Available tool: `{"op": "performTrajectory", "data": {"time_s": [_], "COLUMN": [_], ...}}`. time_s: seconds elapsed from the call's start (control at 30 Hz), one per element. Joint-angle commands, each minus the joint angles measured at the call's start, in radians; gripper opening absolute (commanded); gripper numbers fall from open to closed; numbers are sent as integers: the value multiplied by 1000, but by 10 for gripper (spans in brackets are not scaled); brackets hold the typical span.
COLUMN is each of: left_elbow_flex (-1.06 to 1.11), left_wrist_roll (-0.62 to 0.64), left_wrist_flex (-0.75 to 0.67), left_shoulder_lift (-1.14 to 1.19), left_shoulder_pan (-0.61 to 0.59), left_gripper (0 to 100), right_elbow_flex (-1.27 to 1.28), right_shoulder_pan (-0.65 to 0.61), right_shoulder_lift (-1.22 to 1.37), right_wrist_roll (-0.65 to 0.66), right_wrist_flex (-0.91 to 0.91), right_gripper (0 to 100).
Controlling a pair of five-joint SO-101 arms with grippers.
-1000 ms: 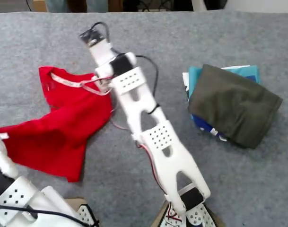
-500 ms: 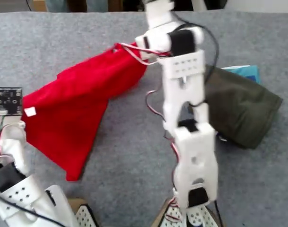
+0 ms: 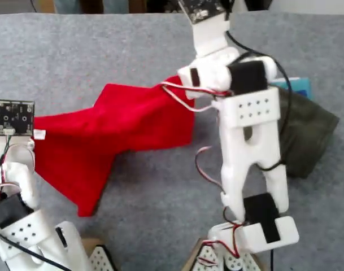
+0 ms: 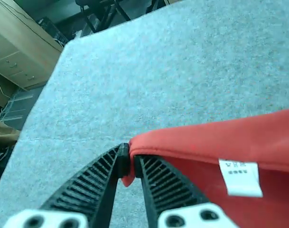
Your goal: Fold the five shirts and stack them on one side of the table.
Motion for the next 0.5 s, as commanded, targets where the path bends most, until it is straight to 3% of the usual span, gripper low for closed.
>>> {"op": "performTrajectory", "data": {"time_s": [0.0,0.27,0.47], "left_elbow_flex": [108,424,467], "left_wrist_roll": [6,2,2], "left_wrist_flex": [-192,-574,-635], "left_shoulder_lift": [-15,-6,-9], "left_shoulder_pan": [15,35,39], "left_gripper": [29,30,30], "right_elbow_flex": [61,44,-216], "right_shoulder_pan": [11,-5,-12], "right_shoulder_lift": [58,433,756], "right_wrist_roll": [2,5,2], "right_wrist_flex": [-120,-371,-450], "right_gripper": [15,15,15]}}
